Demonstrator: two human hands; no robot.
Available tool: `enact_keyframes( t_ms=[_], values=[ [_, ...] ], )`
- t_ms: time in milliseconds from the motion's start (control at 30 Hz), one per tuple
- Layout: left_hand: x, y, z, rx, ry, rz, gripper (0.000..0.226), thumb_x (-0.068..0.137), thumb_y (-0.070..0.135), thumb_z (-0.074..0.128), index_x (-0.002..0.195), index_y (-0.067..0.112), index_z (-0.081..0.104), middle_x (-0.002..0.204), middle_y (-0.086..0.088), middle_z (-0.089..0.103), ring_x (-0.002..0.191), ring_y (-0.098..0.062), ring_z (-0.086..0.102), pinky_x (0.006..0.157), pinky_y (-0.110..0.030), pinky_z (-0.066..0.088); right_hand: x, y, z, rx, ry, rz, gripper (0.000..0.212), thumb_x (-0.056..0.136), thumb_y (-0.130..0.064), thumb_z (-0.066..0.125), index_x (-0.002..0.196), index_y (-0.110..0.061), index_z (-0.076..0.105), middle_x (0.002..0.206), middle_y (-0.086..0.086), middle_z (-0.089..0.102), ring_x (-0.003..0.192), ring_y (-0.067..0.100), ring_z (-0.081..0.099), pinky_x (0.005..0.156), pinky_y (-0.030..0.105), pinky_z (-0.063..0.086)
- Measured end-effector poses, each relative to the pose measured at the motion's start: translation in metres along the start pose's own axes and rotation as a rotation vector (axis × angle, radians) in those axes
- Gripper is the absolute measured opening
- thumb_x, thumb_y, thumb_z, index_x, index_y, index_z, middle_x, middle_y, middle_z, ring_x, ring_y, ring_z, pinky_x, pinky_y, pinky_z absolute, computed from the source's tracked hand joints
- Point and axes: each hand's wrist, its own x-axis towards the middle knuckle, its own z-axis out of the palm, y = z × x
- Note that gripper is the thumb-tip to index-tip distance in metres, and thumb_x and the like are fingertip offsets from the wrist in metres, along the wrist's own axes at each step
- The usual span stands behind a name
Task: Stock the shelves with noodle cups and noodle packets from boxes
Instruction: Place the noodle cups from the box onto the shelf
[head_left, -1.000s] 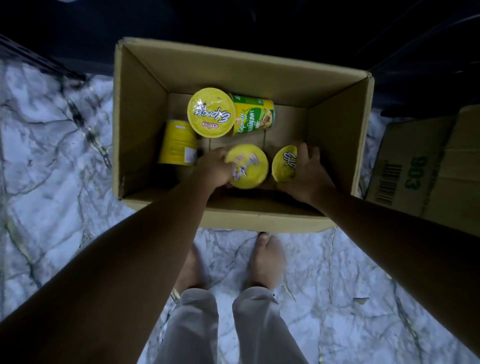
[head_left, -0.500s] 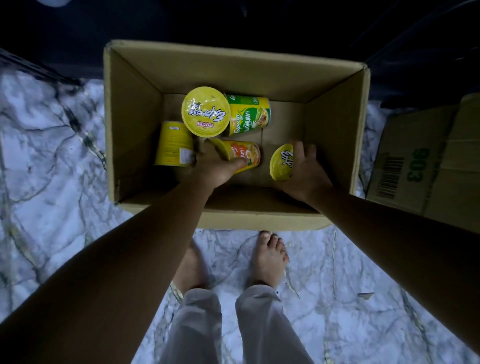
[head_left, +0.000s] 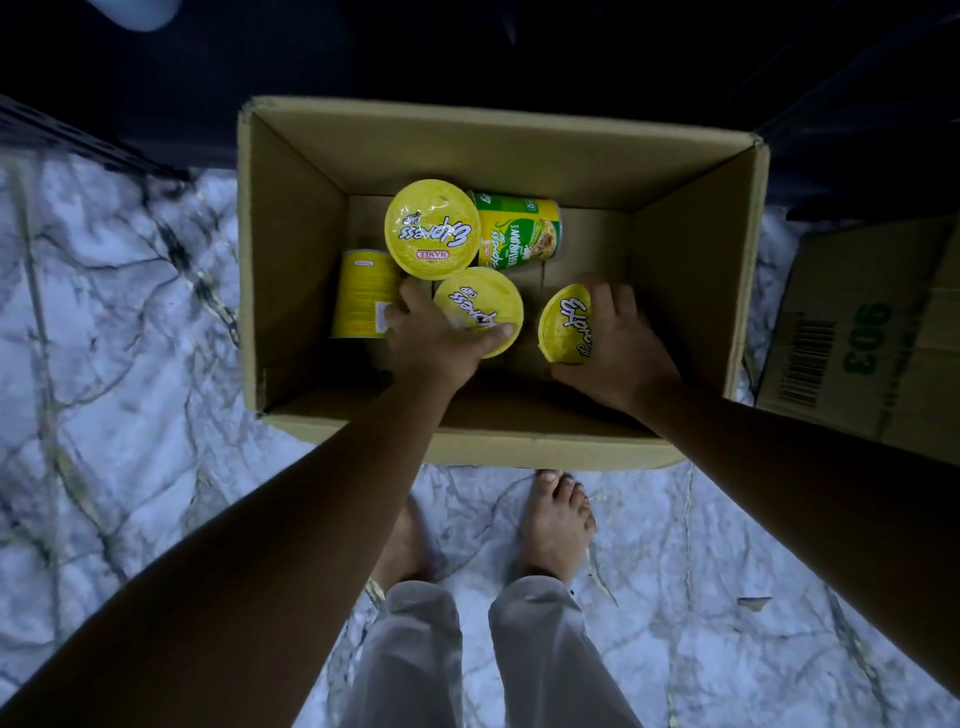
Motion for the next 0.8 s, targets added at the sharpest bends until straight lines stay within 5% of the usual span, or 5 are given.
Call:
enact_keyframes(
  t_ms=[167,267,467,600,800],
  values=[
    [0.004,-0.006,-0.014,0.119,0.003,0.096,0.083,0.066,0.041,0.09,0.132,0.017,0.048,0.135,-0.015,0.052,0.13,-0.04,0.043,0.102,-0.044,0.042,0.007,-0.007,0.005,-0.042,-0.04,0.009,0.115,0.066,-0.041,0.091,0.155,-0.033,0.018,0.149,0.01,0.028,0.131,0.043,0.044,0.099,0.053,0.05],
    [0.007,-0.014,-0.035,0.353,0.099,0.157,0.068,0.074,0.025,0.08,0.133,0.018,0.047,0.138,-0.016,0.044,0.13,-0.042,0.037,0.1,-0.053,0.041,0.01,-0.008,0.006,-0.042,-0.049,0.004,0.117,0.064,-0.041,0.091,0.155,-0.033,0.018,0.149,0.009,0.028,0.131,0.043,0.044,0.099,0.051,0.05],
    [0.025,-0.033,-0.066,0.782,-0.008,0.355,0.062,0.092,0.003,0.061,0.147,0.024,0.041,0.148,-0.023,0.027,0.117,-0.05,0.047,0.086,-0.055,0.049,0.011,-0.008,0.007,-0.064,-0.047,0.0,0.117,0.065,-0.043,0.092,0.155,-0.033,0.018,0.151,0.009,0.028,0.133,0.044,0.043,0.102,0.053,0.048],
    [0.033,-0.035,-0.082,0.725,0.005,0.434,0.057,0.094,0.005,0.059,0.147,0.023,0.049,0.143,-0.026,0.038,0.098,-0.055,0.06,0.087,-0.053,0.05,0.01,-0.009,0.007,-0.064,-0.04,-0.005,0.115,0.067,-0.043,0.091,0.156,-0.032,0.019,0.151,0.01,0.028,0.134,0.044,0.043,0.103,0.053,0.047],
    [0.046,-0.043,-0.08,0.55,0.077,0.235,0.058,0.086,0.006,0.064,0.143,0.009,0.052,0.108,-0.027,0.066,0.108,-0.05,0.062,0.089,-0.052,0.051,0.008,-0.01,0.002,-0.07,-0.056,0.016,0.116,0.066,-0.044,0.091,0.155,-0.033,0.018,0.151,0.01,0.028,0.134,0.046,0.043,0.102,0.055,0.048]
  ],
)
